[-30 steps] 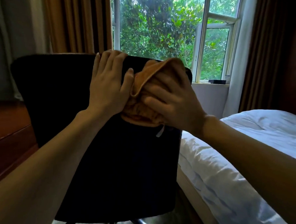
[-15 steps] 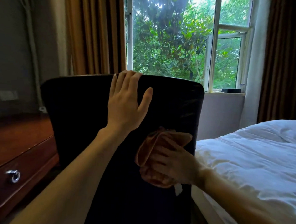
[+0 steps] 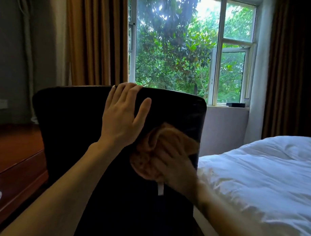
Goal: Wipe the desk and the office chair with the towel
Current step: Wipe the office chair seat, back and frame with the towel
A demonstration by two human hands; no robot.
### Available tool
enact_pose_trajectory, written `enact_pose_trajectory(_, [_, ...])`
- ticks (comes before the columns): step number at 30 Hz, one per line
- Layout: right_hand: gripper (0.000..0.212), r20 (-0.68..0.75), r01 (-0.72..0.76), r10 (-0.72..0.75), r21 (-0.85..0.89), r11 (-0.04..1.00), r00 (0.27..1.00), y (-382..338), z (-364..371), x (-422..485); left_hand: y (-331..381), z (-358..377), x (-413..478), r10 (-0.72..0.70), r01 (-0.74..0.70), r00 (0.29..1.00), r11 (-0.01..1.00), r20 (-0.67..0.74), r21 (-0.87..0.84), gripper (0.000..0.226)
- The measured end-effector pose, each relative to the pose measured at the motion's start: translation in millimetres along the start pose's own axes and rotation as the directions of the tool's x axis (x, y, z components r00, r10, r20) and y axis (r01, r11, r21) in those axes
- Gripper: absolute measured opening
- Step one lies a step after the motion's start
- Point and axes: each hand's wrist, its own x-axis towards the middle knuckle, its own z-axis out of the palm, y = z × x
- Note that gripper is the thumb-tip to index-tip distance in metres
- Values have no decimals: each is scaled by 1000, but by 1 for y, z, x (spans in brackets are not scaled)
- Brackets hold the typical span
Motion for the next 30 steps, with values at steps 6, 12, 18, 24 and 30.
enact_pose_trajectory(6, [19,87,224,-232,96,970,969,-21,-8,-35,3,-1,-5,17,-18,999,999,30,38,59])
enact_pose_trajectory(12, [21,-268,-53,38,-48,997,963,49,-104,55,3,-7,-1,0,-1,998,1000,58,19,65])
enact_pose_trajectory(18, [56,30,-471,481,-157,868,876,66,-100,66,5,-4,0,-29,30,998,999,49,-19,66])
enact_pose_trajectory(24, [53,413,-286,308,-117,951,857,-19,-43,-52,-1,-7,1,12,-11,998,1000,59,-10,64])
enact_pose_trajectory(30, [19,157,-363,343,127,923,926,-29,-59,-55,-1,-11,1,0,2,996,1000,94,-17,67])
